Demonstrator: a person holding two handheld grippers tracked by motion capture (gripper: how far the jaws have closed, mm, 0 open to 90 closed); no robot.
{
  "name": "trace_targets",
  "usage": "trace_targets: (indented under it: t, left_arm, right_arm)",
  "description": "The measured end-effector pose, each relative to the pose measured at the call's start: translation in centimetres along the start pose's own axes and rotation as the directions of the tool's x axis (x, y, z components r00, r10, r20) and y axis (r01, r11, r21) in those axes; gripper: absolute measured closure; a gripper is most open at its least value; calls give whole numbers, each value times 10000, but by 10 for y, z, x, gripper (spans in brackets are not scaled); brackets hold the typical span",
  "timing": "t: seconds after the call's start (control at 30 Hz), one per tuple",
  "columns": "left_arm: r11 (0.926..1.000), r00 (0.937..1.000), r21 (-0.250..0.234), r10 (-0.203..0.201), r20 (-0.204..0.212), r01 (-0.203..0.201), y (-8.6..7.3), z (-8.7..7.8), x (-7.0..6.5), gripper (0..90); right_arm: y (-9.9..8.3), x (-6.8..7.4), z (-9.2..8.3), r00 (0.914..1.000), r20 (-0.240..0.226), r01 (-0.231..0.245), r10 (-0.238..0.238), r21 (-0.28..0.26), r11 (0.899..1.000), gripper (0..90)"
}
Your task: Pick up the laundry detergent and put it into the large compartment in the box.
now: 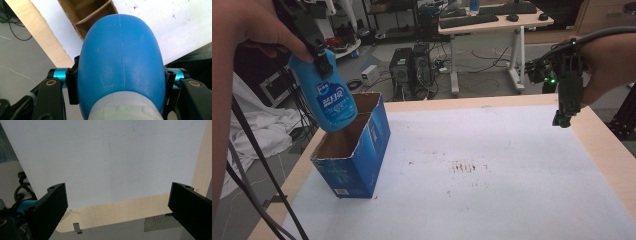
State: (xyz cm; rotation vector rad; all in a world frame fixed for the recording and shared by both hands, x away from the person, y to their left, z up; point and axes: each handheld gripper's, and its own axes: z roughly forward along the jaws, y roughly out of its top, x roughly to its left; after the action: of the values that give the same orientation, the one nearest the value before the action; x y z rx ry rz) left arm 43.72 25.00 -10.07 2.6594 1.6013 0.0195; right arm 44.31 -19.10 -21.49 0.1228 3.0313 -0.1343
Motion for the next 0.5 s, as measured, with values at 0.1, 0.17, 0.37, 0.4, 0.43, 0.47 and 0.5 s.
trace_targets:
  t: [0.1, 0.17, 0.37, 0.4, 0.43, 0.47, 0.5]
  left_arm:
    - [9996, 9997, 104, 254, -44, -253, 0, 8, 1, 381]
    - [9994, 9995, 102, 323, -39, -323, 0, 13, 2, 381]
    - [9980, 9983, 228, 585, -4, -585, 0, 29, 6, 381]
    - [9977, 9980, 250, 631, -19, -630, 0, 32, 6, 381]
    - [9970, 9974, 297, 716, -41, -714, 0, 35, 6, 381]
    - [9964, 9970, 345, 779, -35, -778, 0, 38, 6, 381]
    - [9964, 9970, 345, 779, -35, -778, 0, 38, 6, 381]
  right_arm:
    - [0, 0, 0, 10000, -3, -9, 9, -29, 10000, 15]
    - [-1, 0, 1, 10000, 7, -37, 37, -28, 10000, 15]
    - [-3, 1, 1, 10000, 11, -96, 96, 5, 10000, 15]
    - [-3, 1, 0, 10000, 18, -28, 28, 18, 10000, 15]
    - [-4, 1, 1, 10000, 7, -66, 66, 1, 10000, 15]
    - [-4, 1, 0, 10000, 8, -71, 71, 7, 10000, 15]
    - [-4, 1, 0, 10000, 8, -71, 71, 7, 10000, 15]
